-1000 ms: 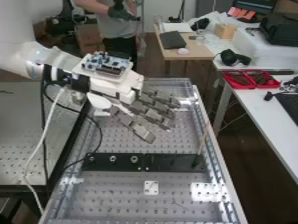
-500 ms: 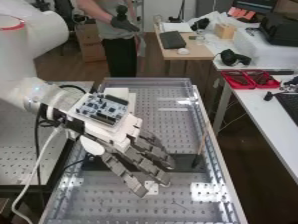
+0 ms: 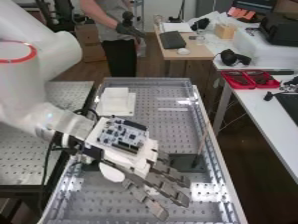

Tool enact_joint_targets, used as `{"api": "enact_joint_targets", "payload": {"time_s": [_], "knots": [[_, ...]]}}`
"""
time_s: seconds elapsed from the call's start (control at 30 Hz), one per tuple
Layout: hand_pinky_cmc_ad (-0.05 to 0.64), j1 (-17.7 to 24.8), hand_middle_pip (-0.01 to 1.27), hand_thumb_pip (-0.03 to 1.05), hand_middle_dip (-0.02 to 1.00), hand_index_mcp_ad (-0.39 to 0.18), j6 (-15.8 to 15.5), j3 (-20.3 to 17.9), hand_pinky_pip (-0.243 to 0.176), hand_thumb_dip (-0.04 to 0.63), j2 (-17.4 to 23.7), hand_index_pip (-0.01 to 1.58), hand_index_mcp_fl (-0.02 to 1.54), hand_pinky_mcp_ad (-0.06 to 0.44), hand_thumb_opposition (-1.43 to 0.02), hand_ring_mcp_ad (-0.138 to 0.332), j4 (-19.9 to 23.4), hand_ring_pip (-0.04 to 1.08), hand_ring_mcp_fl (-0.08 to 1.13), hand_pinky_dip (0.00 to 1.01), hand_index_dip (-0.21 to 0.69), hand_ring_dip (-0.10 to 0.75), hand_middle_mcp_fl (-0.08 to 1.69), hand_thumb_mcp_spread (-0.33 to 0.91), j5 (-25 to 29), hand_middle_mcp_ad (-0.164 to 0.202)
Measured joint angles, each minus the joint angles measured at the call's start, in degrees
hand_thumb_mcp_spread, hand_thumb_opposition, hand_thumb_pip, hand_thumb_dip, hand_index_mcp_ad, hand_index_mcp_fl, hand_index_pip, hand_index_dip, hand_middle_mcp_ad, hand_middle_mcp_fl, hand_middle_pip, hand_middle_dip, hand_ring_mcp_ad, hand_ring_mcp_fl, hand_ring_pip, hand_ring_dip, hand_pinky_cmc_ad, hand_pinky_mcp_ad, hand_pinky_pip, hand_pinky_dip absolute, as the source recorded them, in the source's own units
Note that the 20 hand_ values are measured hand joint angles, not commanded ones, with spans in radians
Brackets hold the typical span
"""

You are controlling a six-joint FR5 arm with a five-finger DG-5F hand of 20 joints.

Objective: Grab the paper clip and place it in the clear container

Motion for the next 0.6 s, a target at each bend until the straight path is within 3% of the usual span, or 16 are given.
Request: {"api": "enact_joint_targets", "payload": {"time_s": [0.33,0.6], "knots": [[0.349,-1.77,0.12,0.52,0.20,-0.152,-4.29,1.95,0.021,0.251,-2.81,1.13,0.27,0.278,-0.82,0.133,2.30,0.10,0.02,0.19,0.101,0.059,0.20,0.49,-5.56,-0.030],[0.347,-2.83,0.12,0.54,0.20,-0.152,-5.91,2.57,0.028,0.253,-4.37,1.22,0.29,0.278,-0.81,0.113,2.47,0.10,0.03,0.19,0.086,0.072,0.21,0.49,-7.97,-0.035]]}}
